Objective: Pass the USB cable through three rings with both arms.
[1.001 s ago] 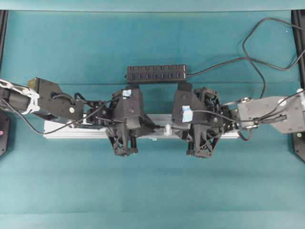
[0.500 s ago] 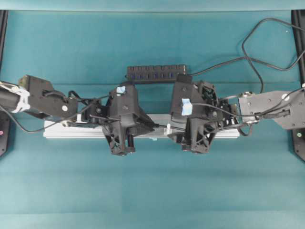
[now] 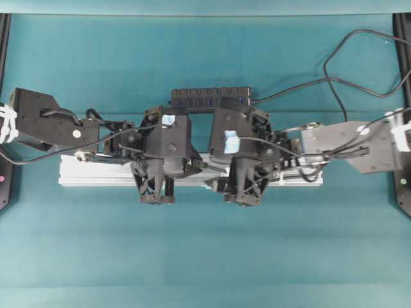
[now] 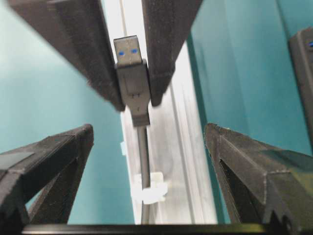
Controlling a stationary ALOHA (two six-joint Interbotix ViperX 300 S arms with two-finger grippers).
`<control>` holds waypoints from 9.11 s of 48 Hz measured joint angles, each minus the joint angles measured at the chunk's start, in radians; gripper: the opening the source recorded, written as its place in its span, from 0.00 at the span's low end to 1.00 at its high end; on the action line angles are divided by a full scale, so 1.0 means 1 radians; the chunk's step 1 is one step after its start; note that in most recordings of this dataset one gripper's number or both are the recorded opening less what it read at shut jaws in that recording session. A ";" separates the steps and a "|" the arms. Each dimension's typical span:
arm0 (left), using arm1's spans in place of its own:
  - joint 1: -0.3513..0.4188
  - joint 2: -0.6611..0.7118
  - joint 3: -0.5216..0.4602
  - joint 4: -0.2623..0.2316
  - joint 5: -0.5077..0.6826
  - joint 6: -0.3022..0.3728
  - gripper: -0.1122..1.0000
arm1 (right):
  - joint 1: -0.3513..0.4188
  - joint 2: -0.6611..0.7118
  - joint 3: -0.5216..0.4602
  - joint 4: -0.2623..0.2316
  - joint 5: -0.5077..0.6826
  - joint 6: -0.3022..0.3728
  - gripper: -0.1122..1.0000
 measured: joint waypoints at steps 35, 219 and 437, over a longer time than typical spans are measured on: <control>-0.005 0.006 -0.025 0.000 0.000 0.002 0.30 | 0.008 0.025 -0.025 0.000 0.014 0.000 0.09; 0.041 -0.661 0.443 0.000 0.239 -0.124 0.70 | -0.051 0.436 -0.528 0.152 0.304 -0.244 0.02; -0.018 -0.584 0.540 0.002 0.017 -0.183 0.29 | -0.127 -0.046 -0.114 0.152 0.109 -0.253 0.84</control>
